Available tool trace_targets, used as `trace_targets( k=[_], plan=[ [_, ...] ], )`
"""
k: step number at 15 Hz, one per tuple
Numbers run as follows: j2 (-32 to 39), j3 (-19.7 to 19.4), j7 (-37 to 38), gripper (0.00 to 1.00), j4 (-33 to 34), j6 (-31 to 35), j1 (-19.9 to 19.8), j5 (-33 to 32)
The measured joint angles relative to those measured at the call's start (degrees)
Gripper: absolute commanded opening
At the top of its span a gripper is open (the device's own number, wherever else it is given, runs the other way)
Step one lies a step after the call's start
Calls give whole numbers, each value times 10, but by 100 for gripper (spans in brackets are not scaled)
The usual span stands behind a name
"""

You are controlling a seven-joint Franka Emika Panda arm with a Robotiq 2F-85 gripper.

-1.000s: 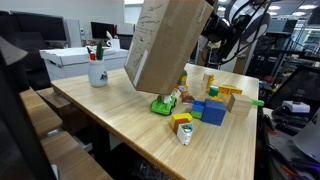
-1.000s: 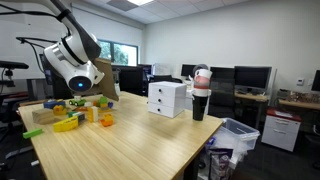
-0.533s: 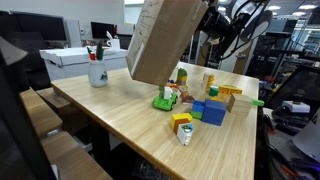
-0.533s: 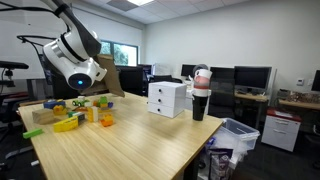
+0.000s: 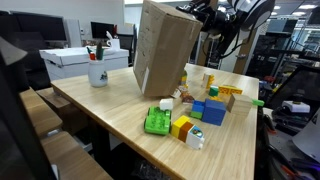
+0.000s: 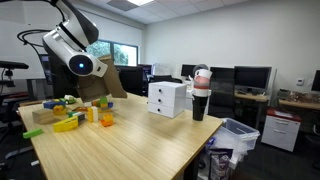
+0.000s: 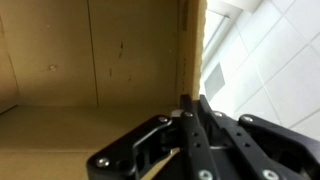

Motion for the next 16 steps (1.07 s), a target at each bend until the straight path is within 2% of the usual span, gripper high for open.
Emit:
trace_targets(
  k=[1,2,10,16],
  plan=[
    [-5,28,44,4,30,65,7,-56],
    [-6,32,51,4,36,76,9,-63],
    [-10,52,169,4,116,111,18,-267],
    [-11,79,267,4,159,186,43,-362]
  ],
)
